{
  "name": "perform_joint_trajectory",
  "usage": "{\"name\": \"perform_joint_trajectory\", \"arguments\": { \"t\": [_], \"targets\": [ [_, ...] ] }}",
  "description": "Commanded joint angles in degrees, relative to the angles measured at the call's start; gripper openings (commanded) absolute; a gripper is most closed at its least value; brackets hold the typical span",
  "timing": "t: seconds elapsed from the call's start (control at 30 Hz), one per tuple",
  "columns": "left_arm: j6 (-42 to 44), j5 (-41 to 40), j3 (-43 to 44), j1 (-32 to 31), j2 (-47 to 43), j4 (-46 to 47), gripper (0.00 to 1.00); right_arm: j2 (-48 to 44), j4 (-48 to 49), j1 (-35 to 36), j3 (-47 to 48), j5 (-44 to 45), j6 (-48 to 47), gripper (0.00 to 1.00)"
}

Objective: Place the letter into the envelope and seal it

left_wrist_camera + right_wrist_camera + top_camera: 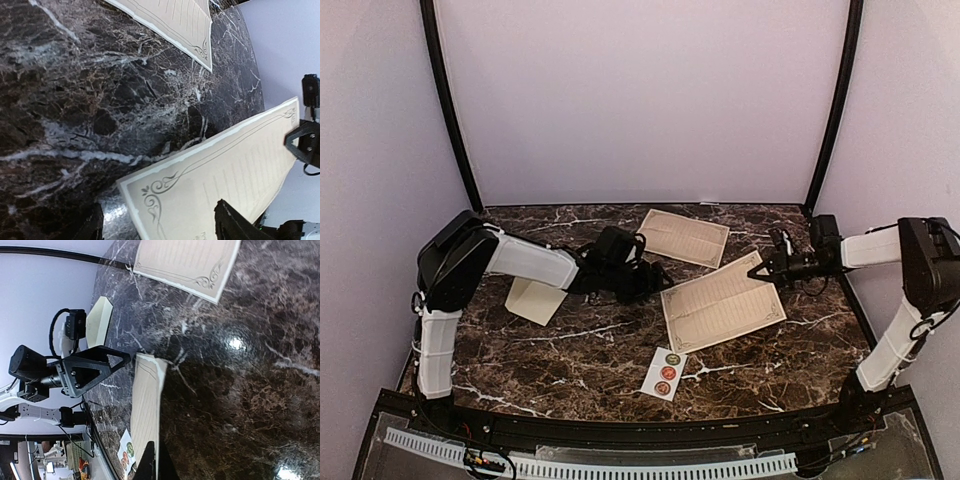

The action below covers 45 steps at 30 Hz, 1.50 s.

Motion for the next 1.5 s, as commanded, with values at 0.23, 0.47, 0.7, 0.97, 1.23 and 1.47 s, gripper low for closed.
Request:
{"name": "perform_joint_trajectory", "arguments": {
  "t": [0.23, 0.47, 0.7, 0.97, 1.23, 1.47],
  "targets": [
    [18.62, -19.71, -0.90, 0.78, -22.43, -6.68, 0.85, -16.80, -5.28, 1.25, 7.03, 2.78, 0.23, 0.00],
    [26.05, -19.70, 4.83, 1.14, -30.12, -16.69, 0.89, -19.60, -10.41, 4.71, 14.14, 3.47, -1.17, 0.00],
    [33.81, -7.02, 10.71, 1.10, -33.32, -21.94, 0.90, -20.94, -14.63, 10.72, 20.57, 2.13, -2.99, 0.00],
    [41.10, 11.35, 21.32, -0.05, -28.14, -25.37, 0.91, -21.94, -22.93, 15.52, 29.22, -2.24, -8.71, 0.00],
    [48.08, 13.80, 34.27, -2.02, -22.09, -34.80, 0.93, -23.39, -28.82, 20.13, 30.85, -3.92, -15.51, 0.00],
    [52.05, 15.92, 37.42, -3.65, -18.94, -42.24, 0.94, -22.84, -30.29, 22.91, 30.50, -4.84, -18.06, 0.00]
  ]
}}
